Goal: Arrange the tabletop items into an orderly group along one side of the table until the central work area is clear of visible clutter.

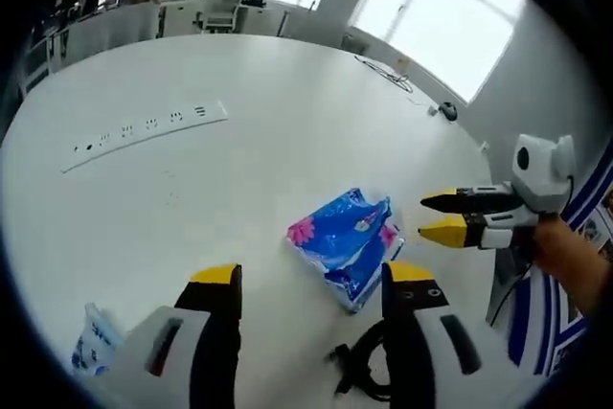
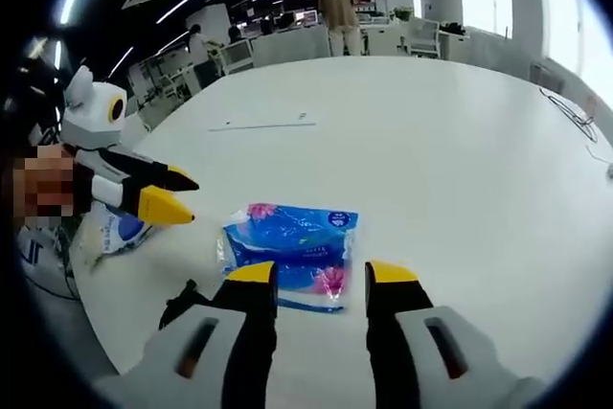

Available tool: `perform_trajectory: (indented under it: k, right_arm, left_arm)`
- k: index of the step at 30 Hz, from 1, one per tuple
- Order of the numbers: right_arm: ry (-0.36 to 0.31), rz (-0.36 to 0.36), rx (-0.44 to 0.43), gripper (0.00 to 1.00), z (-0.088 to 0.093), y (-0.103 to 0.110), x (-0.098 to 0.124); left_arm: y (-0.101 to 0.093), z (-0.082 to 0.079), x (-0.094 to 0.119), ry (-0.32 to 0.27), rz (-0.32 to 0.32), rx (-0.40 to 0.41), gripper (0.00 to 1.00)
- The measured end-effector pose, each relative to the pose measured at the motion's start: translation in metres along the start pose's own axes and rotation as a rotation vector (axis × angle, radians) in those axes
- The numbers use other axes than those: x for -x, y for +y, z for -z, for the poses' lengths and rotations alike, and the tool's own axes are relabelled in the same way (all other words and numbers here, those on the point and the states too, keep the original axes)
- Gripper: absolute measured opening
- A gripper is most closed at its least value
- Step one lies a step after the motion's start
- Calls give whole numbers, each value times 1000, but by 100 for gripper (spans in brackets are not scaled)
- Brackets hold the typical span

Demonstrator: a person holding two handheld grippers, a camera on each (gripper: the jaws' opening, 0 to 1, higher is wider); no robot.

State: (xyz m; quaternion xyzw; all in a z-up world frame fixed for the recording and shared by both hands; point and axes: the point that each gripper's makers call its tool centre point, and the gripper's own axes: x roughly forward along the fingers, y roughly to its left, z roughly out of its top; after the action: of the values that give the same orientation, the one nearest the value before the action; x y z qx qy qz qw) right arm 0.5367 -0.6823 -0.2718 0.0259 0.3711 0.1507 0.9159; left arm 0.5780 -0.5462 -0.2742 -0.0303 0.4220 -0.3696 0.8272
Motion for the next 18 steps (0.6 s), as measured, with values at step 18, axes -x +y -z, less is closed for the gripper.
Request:
perform_trajectory:
  k: [18]
  right_arm:
    - [-40, -29, 36, 44, -15, 26, 23]
  left_arm:
    - [0, -7, 33, -41, -13, 4, 72]
